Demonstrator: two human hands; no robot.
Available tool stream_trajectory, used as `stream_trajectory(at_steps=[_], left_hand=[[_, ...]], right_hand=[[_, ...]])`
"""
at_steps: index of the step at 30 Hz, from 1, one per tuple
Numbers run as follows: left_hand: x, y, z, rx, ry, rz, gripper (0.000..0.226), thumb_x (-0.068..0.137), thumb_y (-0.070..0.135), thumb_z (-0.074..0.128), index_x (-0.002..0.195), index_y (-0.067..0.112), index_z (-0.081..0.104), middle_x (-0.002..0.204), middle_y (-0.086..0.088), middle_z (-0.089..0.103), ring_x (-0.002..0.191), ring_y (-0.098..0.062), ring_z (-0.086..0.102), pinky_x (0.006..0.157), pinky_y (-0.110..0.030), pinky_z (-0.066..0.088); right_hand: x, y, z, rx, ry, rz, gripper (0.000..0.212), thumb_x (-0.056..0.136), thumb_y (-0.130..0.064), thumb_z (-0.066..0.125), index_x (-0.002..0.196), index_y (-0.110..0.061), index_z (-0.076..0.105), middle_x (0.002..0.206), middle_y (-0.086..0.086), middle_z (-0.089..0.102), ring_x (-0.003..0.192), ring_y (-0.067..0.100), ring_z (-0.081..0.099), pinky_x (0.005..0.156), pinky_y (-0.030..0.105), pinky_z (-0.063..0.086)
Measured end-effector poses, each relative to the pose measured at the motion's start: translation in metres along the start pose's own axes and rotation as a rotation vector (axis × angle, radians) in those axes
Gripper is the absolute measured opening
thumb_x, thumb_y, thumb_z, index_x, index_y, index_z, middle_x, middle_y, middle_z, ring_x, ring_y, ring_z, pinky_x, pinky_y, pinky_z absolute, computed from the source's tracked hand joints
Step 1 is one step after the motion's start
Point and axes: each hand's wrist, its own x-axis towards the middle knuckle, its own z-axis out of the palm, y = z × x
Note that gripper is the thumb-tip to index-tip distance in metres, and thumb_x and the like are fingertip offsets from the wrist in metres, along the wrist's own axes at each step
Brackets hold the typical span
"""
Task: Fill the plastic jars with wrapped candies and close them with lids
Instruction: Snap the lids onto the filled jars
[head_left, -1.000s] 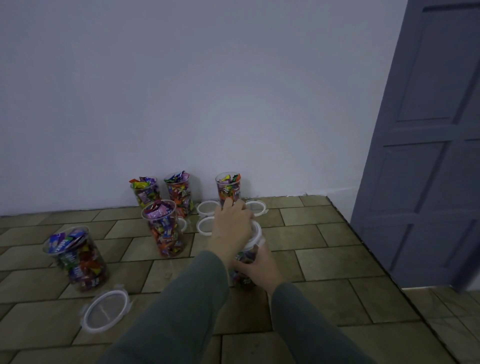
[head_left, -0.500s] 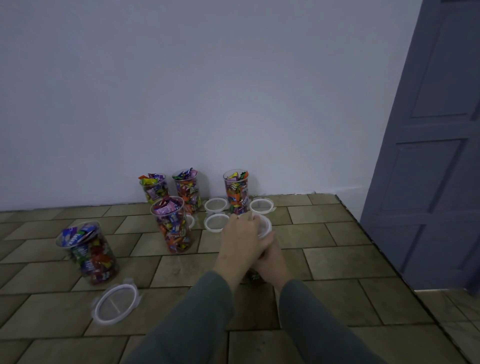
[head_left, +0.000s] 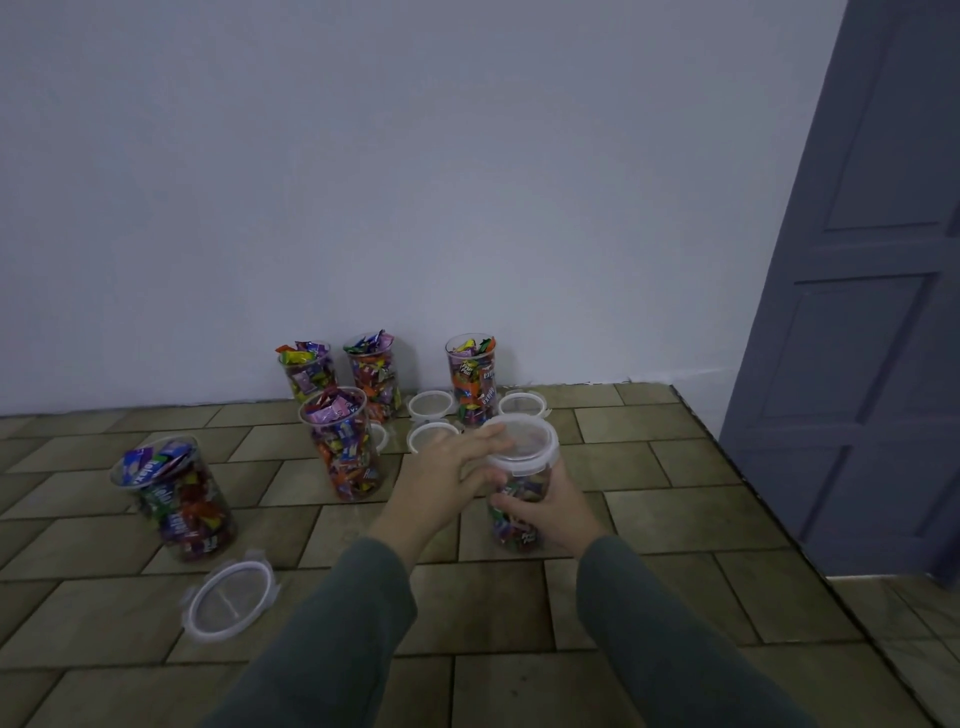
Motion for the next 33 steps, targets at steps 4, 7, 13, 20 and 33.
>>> stream_trajectory(at_steps=[4,7,13,20,33], left_hand=[[0.005,0.005,0.003,-0.05,-0.026,-0.087,0.04,0.087,0.02,0.07,0.125,0.032,0.063,0.141,0.022,0.047,0.124,-0.005,0.035,0.11,-0.023,0.024],[0.007,0.008,-0.001,-0.009,-0.089,-0.115,0.041,0.089,0.028,0.067,0.129,0.036,0.059,0.145,0.023,0.042,0.128,-0.01,0.032,0.113,-0.034,0.022],[0.001,0.011,-0.009,0.032,-0.027,-0.022,0.048,0.088,0.034,0.069,0.134,0.033,0.055,0.144,0.017,0.046,0.13,-0.009,0.037,0.111,-0.032,0.027],[-0.06,-0.034,-0.035,0.127,0.154,-0.09,0.019,0.091,0.02,0.065,0.109,0.02,0.071,0.11,0.006,0.067,0.098,0.002,0.046,0.091,-0.029,0.041],[-0.148,-0.127,-0.099,0.51,-0.317,-0.761,0.031,0.088,0.041,0.062,0.108,0.018,0.067,0.103,-0.002,0.067,0.094,-0.018,0.063,0.083,-0.033,0.053]], right_hand=[[-0.002,-0.004,0.001,0.022,0.028,0.016,0.085,0.071,-0.022,0.084,0.135,-0.038,0.03,0.132,-0.01,0.051,0.121,0.009,0.05,0.1,0.028,0.045],[-0.008,-0.005,0.012,-0.131,0.147,0.088,0.078,0.071,-0.03,0.084,0.134,-0.025,0.038,0.127,-0.007,0.053,0.117,0.01,0.052,0.089,0.022,0.048],[-0.024,-0.016,0.027,-0.612,-0.053,0.381,0.055,0.082,-0.046,0.069,0.128,-0.018,0.057,0.119,0.002,0.062,0.104,0.017,0.059,0.08,0.026,0.046],[-0.021,-0.061,0.083,-0.637,-0.194,0.267,0.038,0.085,-0.044,0.062,0.101,-0.01,0.06,0.095,0.009,0.058,0.096,0.023,0.06,0.073,0.028,0.044],[0.046,-0.059,0.207,-0.235,0.079,0.082,0.082,0.072,-0.03,0.08,0.14,-0.011,0.038,0.132,0.01,0.05,0.121,0.024,0.051,0.101,0.036,0.045]])
